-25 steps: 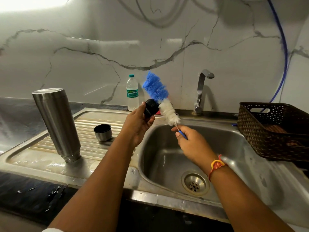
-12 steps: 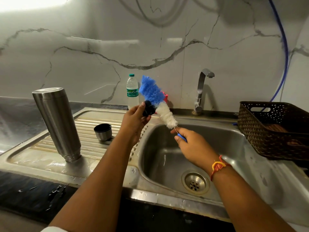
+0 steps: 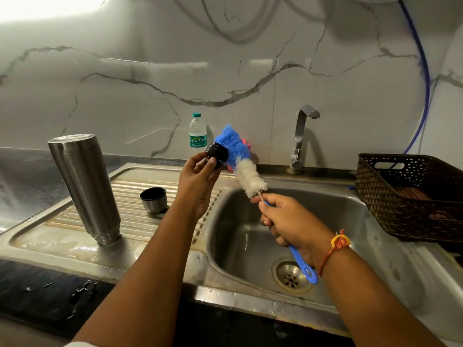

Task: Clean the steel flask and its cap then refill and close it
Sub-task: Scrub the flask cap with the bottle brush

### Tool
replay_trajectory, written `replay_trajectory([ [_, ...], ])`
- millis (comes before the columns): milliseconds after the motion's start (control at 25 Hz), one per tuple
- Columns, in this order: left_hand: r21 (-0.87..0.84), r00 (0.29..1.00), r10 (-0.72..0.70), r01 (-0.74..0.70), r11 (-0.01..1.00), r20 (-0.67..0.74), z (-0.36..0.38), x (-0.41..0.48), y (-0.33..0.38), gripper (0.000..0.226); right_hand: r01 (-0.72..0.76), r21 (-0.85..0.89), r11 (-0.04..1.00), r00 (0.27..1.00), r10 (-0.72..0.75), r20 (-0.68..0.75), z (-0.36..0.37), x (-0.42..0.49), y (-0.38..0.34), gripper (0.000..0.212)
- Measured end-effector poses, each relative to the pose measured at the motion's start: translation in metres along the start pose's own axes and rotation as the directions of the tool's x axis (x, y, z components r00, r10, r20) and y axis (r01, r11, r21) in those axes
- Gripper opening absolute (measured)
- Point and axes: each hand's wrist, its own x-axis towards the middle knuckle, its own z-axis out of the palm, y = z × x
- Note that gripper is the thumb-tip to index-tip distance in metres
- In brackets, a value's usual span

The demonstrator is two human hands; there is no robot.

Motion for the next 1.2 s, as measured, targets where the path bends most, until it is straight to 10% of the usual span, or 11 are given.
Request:
replay_trajectory([
  [400,0.628,0.987,0.091,-0.156,0.763,0.135,-0.002,-0.002,-0.009,0.029,0.019,-0.149,0.989,0.999,-0.026,-0.047,0.001,0.001,0.002,0.021],
  [680,-0.052,0.984,-0.177,0.176,0.983,-0.013,0.007,-0.004,0.002,0.024,0.063,-0.182,0.981,0.987,-0.088,-0.135,-0.004,0.002,-0.002,0.028],
  [1200,0.108,0.982,-0.131,0.146,0.983,-0.133,0.003,-0.004,0.002,0.030,0.090,-0.090,0.992,0.994,-0.085,0.064,0.006,-0.008,-0.004,0.024],
])
